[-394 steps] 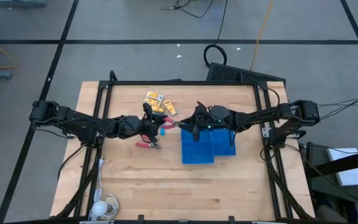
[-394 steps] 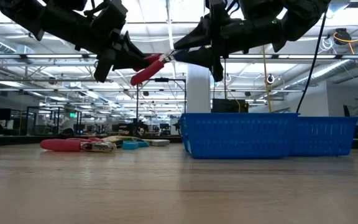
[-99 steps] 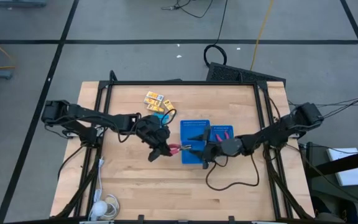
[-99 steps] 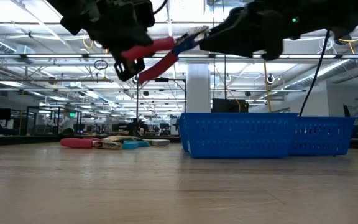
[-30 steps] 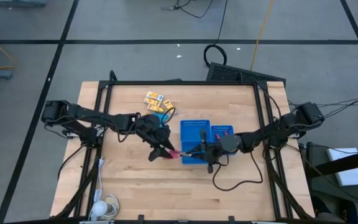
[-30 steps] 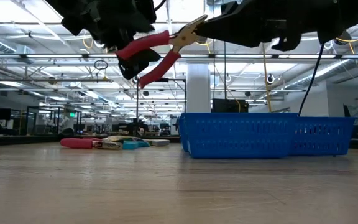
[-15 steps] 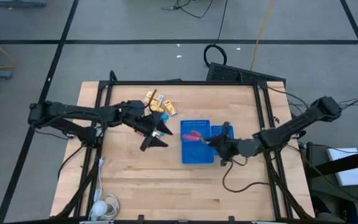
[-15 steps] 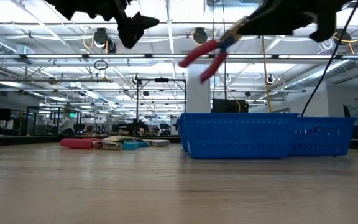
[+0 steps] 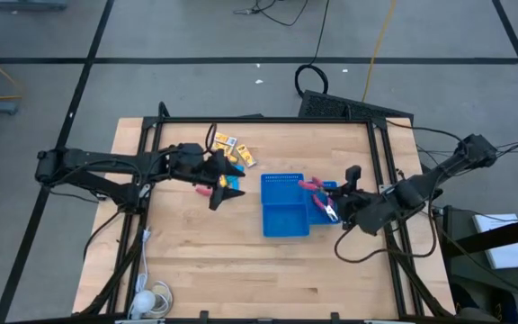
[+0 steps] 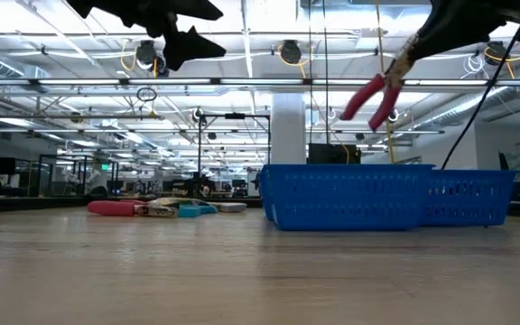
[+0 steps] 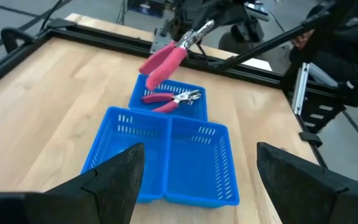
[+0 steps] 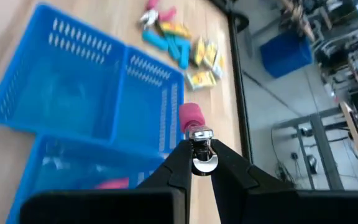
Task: Pick & Place School Supplies
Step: Put the bottom pink hole puncher into the right vertical blue bin
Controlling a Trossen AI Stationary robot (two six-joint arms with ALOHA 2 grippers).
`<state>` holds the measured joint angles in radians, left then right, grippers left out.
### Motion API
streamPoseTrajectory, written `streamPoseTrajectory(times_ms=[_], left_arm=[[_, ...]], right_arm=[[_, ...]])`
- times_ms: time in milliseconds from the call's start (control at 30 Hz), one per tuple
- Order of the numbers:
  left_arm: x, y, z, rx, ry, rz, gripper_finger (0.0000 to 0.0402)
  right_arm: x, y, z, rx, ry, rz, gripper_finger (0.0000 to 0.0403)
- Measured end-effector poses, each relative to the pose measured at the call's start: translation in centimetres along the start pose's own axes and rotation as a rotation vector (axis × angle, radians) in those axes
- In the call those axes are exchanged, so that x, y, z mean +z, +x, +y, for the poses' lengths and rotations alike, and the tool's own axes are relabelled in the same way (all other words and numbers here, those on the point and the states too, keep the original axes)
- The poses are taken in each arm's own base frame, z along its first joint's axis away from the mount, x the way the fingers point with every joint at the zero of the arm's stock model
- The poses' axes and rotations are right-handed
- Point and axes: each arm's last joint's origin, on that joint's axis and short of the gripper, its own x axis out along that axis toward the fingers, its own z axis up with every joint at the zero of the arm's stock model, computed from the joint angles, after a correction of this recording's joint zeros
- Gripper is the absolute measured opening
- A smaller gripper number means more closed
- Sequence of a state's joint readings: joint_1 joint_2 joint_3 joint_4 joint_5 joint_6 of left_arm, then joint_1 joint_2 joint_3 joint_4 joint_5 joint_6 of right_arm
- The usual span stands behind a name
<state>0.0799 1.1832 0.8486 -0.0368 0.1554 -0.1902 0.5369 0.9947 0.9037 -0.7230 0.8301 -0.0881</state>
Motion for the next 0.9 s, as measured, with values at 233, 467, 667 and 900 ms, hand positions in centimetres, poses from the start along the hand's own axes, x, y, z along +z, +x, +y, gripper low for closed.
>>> streamPoseTrajectory(times_ms=[233, 467, 667, 900], left_arm=[[-0.2, 0.0, 0.1, 0.016, -0.019, 0.019, 0.0312], [-0.2, 0.0, 0.1, 0.031, -0.025, 0.016, 0.0312], [-0.2, 0.0, 0.1, 0.031, -0.031, 0.016, 0.0312], [-0.2, 0.0, 0.1, 0.03, -0.031, 0.017, 0.0312]], right_arm=[[-0.6, 0.5, 0.9, 0.116, -0.083, 0.142, 0.0027], [-0.9, 1.0, 2.2, 0.121, -0.088, 0.217, 0.0027], [-0.8, 1.3, 2.8, 0.138, -0.072, 0.243, 0.0027], [-1.8, 2.3, 3.8, 0.136, -0.109, 0.284, 0.0027]])
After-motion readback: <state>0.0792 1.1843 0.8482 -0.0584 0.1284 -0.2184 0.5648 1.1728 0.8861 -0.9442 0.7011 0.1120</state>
